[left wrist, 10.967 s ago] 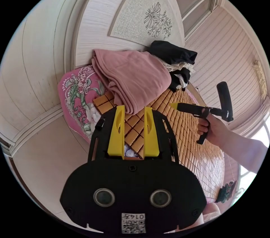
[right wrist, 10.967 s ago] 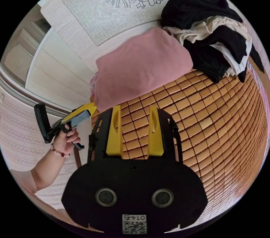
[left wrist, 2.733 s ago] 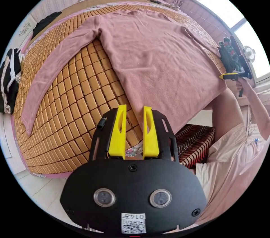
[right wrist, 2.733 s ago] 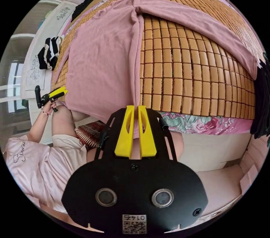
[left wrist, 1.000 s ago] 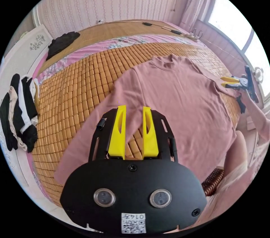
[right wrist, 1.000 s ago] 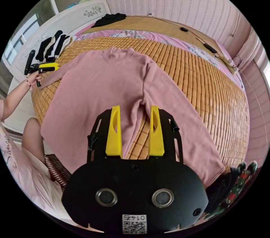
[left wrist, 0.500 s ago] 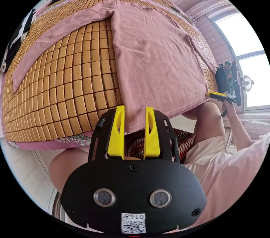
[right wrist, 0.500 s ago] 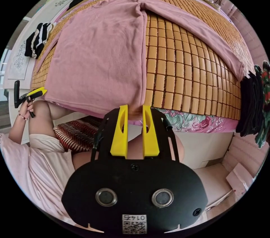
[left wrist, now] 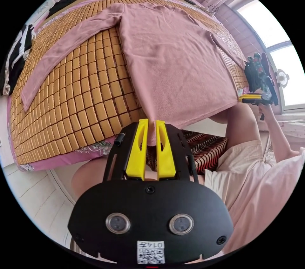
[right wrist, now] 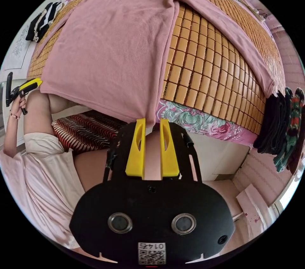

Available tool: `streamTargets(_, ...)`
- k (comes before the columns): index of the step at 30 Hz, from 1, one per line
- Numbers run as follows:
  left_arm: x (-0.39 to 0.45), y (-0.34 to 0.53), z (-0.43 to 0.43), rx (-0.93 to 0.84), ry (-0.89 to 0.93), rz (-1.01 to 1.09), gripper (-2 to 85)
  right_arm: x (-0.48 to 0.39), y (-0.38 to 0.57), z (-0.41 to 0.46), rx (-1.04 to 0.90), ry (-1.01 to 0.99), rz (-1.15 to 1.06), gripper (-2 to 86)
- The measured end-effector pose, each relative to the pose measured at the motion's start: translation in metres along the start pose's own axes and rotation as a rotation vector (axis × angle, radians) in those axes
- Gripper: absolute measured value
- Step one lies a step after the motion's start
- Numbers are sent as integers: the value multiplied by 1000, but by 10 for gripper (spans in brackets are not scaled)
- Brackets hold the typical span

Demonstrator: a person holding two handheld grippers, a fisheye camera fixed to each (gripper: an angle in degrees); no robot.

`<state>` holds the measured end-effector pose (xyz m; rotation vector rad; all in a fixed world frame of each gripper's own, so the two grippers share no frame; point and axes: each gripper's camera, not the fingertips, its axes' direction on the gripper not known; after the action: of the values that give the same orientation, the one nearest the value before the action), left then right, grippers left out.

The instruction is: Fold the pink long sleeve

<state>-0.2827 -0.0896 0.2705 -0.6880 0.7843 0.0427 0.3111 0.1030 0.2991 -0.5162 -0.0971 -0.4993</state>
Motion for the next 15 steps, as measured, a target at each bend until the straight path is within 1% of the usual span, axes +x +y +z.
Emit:
streamTargets(1, -1, 10, -16, 47, -19, 0, 51, -6, 1, -5, 6, 40, -5, 59)
streamTargets(3, -6, 27, -42, 148, -67, -13, 57, -44, 3, -31, 115, 188, -64, 56)
streamTargets(4, -10, 38, -58, 213, -100, -33, 58, -57, 2, -38, 147, 218, -96, 55)
streamTargets(6, -21, 53, -80, 318, -138, -66, 62, -111, -9, -55, 244, 325, -220, 61)
streamTargets(8, -46, 69, -99, 432, -131, -126, 79, -146, -29, -58, 273, 346, -288, 77)
streamTargets(11, -86, 84, -113, 492, -132, -222, 95, -202, -76, -68, 223, 206, -427, 92)
streamTargets(12, -94, 87, -116, 508, -149, -246, 99, -229, -94, -77, 234, 183, -481, 92)
streamTargets(13, -110, 93, -124, 545, -196, -295, 102, -244, -101, -82, 257, 191, -512, 90)
streamTargets(15, -136, 104, -135, 624, -263, -375, 106, -311, -126, -105, 382, 298, -655, 74)
